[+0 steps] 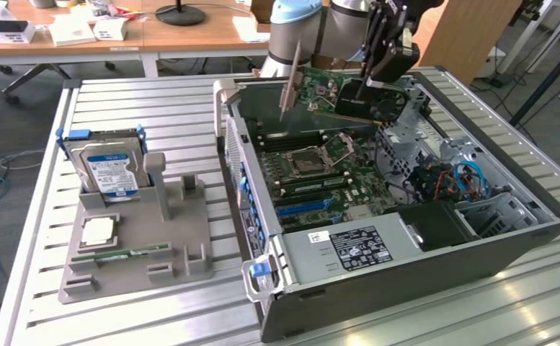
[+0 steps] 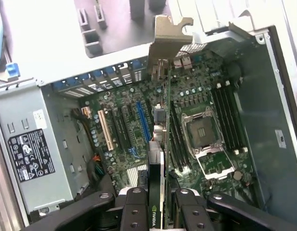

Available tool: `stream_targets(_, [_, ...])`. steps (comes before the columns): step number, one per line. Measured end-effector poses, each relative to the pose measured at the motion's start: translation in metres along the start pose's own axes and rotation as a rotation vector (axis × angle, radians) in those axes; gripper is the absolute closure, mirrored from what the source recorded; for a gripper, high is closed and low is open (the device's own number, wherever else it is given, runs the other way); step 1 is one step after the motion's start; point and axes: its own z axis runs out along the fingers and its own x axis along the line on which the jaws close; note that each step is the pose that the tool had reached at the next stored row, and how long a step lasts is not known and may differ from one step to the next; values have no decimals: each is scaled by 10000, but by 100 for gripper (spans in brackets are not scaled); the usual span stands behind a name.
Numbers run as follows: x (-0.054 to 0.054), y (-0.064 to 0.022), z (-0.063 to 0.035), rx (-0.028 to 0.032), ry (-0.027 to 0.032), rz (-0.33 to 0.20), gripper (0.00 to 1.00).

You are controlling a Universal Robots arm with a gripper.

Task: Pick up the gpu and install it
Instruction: 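Insert the gpu into the slot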

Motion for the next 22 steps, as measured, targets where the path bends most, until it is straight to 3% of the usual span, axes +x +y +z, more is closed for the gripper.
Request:
stream_targets(16, [1, -1, 22, -70, 167, -2887, 74])
stream_targets(22, [0, -2, 25, -68, 178, -3084, 74])
